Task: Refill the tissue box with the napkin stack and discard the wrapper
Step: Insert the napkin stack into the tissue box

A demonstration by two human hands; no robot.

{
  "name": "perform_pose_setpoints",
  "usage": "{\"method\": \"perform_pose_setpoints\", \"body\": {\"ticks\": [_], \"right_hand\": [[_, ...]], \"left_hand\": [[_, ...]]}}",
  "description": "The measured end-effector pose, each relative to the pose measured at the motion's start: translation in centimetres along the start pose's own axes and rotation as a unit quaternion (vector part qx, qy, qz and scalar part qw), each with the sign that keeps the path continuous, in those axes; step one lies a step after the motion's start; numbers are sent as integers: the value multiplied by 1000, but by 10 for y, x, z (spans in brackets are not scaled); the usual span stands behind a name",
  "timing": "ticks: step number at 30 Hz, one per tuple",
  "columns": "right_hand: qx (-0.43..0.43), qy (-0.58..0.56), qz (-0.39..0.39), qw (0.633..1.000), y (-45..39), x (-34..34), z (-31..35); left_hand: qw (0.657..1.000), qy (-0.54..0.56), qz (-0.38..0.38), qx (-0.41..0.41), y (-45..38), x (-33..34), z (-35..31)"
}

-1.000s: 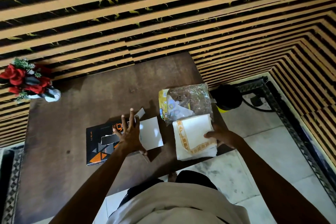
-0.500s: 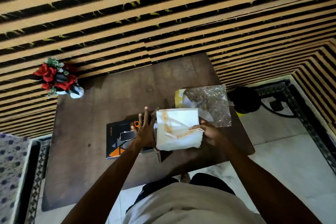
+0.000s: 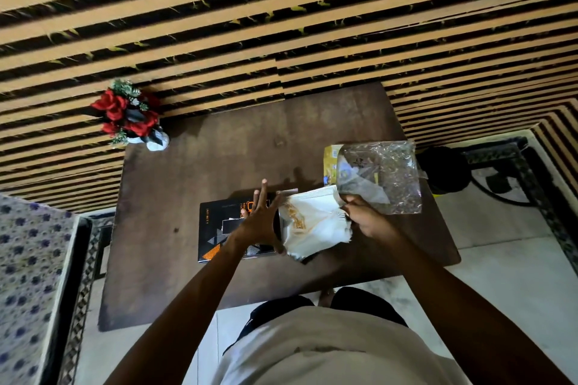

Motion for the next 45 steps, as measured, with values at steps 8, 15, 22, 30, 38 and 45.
{"method": "perform_pose_setpoints", "body": {"ticks": [8,15,22,30,38,45], "right_hand": [[-84,93,-2,992,18,25,72],[52,-40,0,998,-15,20,-13],[88,-78,-68,991,10,9,-16],[69,-66,-26,995,-2,28,-10],[96,-23,-3,995,-6,47,-22],[86,-13,-13,996,-12,41,-31]], "left_hand": [[1000,7,22,-9,1,-3,0],[997,47,65,1,4,-11,5],[997,57,58,9,4,-9,4],[996,63,68,6,1,-10,8],[992,89,88,-12,1,-19,8],[987,153,40,-19,1,-28,6]]}}
Point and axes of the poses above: each hand's wrist, its own y-axis away from the middle knuckle, its own x-axis out of the palm, z = x × y, the point moved 9 cm from there along -y, towards the middle knuckle, and after that the axes turned 15 degrees about -z, right-handed, at the moved point
